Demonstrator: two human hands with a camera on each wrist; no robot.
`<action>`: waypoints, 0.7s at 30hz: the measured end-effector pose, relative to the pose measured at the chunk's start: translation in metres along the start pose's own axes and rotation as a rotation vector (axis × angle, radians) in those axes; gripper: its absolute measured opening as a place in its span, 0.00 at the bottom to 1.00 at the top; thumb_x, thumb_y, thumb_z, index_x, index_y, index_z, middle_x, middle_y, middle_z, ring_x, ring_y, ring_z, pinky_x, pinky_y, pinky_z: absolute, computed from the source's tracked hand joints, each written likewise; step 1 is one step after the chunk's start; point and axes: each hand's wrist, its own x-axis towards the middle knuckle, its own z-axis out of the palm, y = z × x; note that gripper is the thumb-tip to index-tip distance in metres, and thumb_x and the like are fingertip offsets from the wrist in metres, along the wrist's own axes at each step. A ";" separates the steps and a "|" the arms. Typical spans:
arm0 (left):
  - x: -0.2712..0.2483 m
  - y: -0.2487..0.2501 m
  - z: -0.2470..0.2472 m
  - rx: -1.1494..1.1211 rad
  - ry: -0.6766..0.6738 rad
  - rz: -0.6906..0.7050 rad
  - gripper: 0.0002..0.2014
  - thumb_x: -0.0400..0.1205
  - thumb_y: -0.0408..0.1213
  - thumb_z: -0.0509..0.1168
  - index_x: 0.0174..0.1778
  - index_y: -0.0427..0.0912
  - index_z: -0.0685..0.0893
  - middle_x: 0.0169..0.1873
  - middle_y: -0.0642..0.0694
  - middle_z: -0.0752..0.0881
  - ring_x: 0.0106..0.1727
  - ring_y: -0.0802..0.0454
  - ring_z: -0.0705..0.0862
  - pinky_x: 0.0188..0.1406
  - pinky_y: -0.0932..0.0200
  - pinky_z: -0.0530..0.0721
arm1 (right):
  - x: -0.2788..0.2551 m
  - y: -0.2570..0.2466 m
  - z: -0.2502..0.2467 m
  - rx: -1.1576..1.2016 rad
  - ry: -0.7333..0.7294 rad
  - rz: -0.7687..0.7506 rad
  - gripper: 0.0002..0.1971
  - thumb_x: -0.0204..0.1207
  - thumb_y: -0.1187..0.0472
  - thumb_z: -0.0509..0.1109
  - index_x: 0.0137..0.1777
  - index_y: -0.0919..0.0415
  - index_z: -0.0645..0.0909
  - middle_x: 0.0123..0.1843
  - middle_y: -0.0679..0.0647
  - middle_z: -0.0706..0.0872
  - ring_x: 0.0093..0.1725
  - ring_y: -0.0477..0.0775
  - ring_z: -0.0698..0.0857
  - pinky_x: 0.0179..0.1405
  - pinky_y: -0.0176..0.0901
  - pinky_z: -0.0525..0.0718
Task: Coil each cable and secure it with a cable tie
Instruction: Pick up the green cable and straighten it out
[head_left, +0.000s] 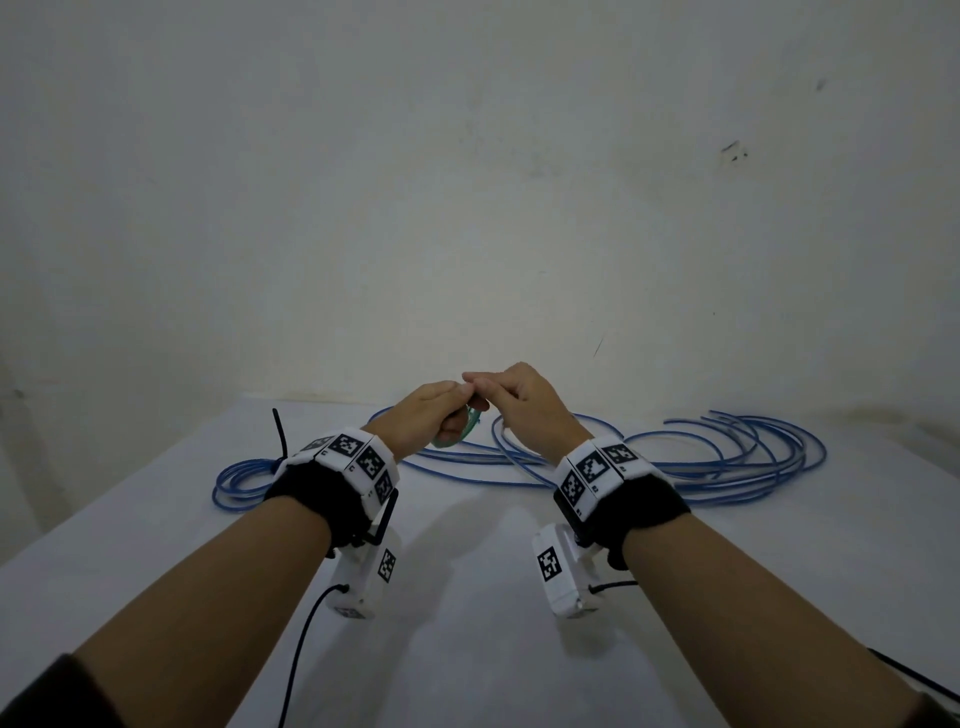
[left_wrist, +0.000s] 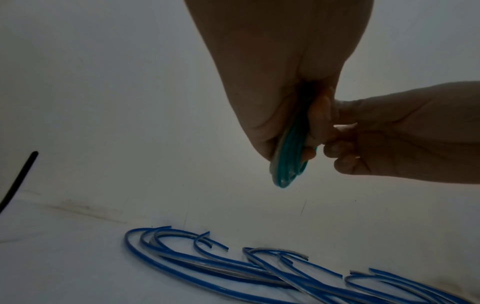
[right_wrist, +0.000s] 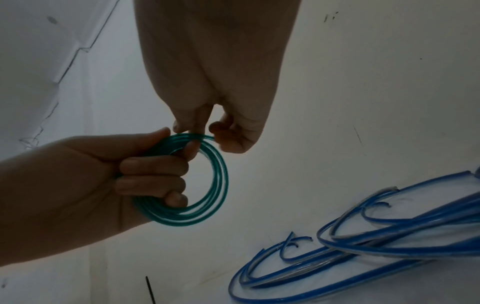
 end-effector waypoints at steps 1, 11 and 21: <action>0.000 -0.002 0.000 -0.025 -0.009 -0.012 0.17 0.89 0.37 0.47 0.41 0.36 0.77 0.21 0.51 0.64 0.21 0.59 0.62 0.22 0.68 0.62 | 0.001 0.002 0.000 -0.030 0.004 -0.002 0.12 0.83 0.64 0.62 0.54 0.66 0.87 0.36 0.46 0.79 0.41 0.40 0.79 0.45 0.22 0.72; 0.006 0.002 0.006 -0.101 0.106 -0.049 0.17 0.86 0.34 0.48 0.35 0.36 0.77 0.23 0.49 0.69 0.20 0.58 0.63 0.23 0.65 0.62 | 0.000 0.001 -0.005 0.234 -0.099 0.171 0.18 0.85 0.66 0.56 0.72 0.70 0.72 0.56 0.72 0.84 0.50 0.58 0.84 0.48 0.27 0.80; 0.009 -0.001 0.005 0.095 0.111 0.042 0.13 0.89 0.35 0.49 0.49 0.33 0.76 0.32 0.45 0.76 0.32 0.52 0.77 0.37 0.63 0.76 | -0.001 0.002 -0.007 0.151 -0.001 0.129 0.14 0.83 0.65 0.60 0.66 0.64 0.80 0.41 0.48 0.82 0.39 0.43 0.78 0.38 0.30 0.77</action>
